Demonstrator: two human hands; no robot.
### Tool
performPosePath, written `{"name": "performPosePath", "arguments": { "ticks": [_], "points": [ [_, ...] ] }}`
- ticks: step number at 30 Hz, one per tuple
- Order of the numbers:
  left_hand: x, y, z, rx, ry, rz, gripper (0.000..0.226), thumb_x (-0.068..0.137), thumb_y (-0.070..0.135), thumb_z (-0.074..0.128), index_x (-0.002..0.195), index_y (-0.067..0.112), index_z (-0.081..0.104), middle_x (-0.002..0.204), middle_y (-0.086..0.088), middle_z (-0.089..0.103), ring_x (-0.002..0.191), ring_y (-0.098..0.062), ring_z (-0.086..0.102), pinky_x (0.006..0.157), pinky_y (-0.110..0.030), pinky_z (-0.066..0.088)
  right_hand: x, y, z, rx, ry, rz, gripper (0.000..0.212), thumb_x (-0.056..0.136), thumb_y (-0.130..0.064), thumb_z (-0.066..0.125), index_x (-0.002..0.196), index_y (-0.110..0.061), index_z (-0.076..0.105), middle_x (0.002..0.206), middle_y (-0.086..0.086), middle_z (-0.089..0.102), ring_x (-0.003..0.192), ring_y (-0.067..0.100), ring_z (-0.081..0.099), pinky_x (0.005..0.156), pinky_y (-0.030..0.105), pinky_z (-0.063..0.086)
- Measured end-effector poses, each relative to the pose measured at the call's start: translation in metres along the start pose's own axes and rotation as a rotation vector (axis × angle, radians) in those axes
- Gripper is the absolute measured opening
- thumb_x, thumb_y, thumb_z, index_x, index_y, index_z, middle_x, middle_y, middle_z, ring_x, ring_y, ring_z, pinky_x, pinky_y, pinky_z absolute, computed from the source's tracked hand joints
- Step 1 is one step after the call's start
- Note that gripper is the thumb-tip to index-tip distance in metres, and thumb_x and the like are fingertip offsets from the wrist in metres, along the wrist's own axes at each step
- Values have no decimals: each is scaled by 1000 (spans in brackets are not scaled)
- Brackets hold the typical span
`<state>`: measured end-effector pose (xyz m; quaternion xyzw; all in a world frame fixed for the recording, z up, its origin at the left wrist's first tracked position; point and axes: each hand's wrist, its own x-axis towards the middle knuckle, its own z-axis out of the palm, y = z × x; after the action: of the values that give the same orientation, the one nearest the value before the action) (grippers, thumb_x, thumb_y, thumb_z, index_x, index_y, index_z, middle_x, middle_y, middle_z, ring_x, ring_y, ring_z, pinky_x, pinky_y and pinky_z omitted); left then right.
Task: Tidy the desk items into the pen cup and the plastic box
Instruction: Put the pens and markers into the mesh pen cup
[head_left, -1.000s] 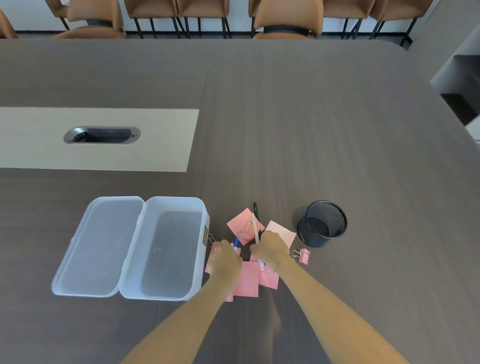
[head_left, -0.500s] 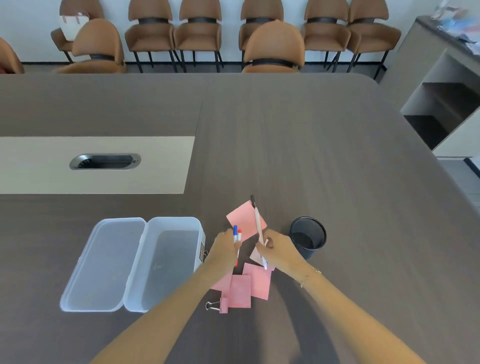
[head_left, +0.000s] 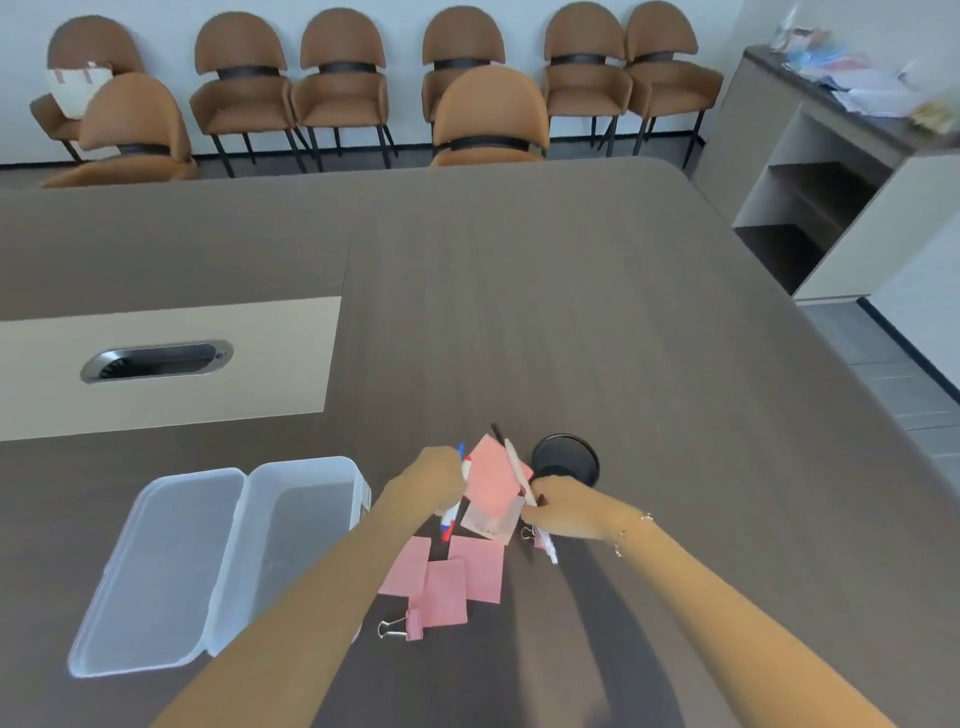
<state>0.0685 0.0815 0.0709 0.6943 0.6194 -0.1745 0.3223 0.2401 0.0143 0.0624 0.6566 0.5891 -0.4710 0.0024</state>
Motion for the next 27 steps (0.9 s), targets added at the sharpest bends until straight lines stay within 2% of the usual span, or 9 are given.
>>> {"name": "performPosePath", "arguments": {
  "ticks": [2, 6, 8, 12, 15, 18, 22, 24, 27],
  "points": [
    [4, -19, 6, 10, -42, -72, 31, 94, 14, 47, 64, 8, 41, 58, -3, 44, 64, -27, 55, 48, -22, 35, 13, -2, 24, -62, 3, 45, 23, 86, -25, 44, 78, -9, 58, 80, 9, 64, 71, 23, 60, 61, 28, 40],
    [10, -50, 19, 34, -46, -161, 41, 95, 12, 46, 57, 12, 30, 57, -2, 40, 50, -16, 45, 47, -17, 30, 34, -7, 62, -324, 244, 34, 27, 91, -21, 40, 106, -9, 60, 82, 10, 60, 79, 27, 63, 65, 32, 42],
    [9, -59, 24, 68, -49, -197, 39, 92, 7, 47, 57, 11, 31, 57, -2, 37, 50, -17, 44, 45, -18, 28, 42, -4, 72, -334, 278, 51, 29, 91, -20, 41, 104, -5, 62, 86, 10, 63, 85, 28, 66, 63, 29, 40],
    [5, -64, 32, 27, -47, -177, 18, 96, 12, 43, 99, -1, 56, 60, -1, 34, 67, -19, 56, 64, -28, 49, 49, 1, 76, -304, 293, 75, 26, 88, -20, 45, 101, -5, 61, 100, 11, 70, 76, 26, 59, 65, 31, 45],
    [8, -61, 36, -94, 4, -144, 23, 95, 10, 41, 74, 6, 49, 61, -1, 33, 54, -13, 44, 49, -21, 35, 48, 2, 70, -217, 341, 72, 25, 88, -21, 43, 102, -5, 58, 98, 11, 70, 86, 30, 67, 69, 35, 50],
    [15, -51, 33, -210, 62, -62, 39, 91, 11, 46, 56, 14, 31, 58, -1, 34, 50, -15, 36, 47, -21, 29, 42, 1, 56, -139, 393, 31, 23, 92, -25, 42, 97, -7, 55, 89, 9, 70, 77, 28, 67, 66, 36, 54],
    [8, -13, 11, -388, 138, 122, 25, 94, 20, 52, 72, 11, 46, 64, 0, 43, 73, -22, 49, 69, -29, 48, 28, 0, 29, 151, 465, -71, 19, 93, -27, 51, 80, -13, 49, 60, -4, 50, 51, 14, 51, 49, 24, 43],
    [9, 9, -1, -476, 199, 213, 24, 94, 27, 53, 83, 6, 50, 71, -8, 51, 73, -22, 52, 75, -35, 48, 22, 5, 12, 311, 548, -99, 21, 91, -25, 56, 80, -6, 54, 60, 3, 48, 52, 15, 42, 54, 26, 40],
    [14, 44, -10, -550, 262, 332, 34, 92, 29, 56, 94, -4, 58, 86, -18, 62, 74, -22, 59, 80, -38, 52, 13, 22, -17, 424, 609, -105, 15, 87, -21, 62, 79, -9, 60, 72, 12, 59, 61, 17, 49, 57, 21, 45]
  ]
}}
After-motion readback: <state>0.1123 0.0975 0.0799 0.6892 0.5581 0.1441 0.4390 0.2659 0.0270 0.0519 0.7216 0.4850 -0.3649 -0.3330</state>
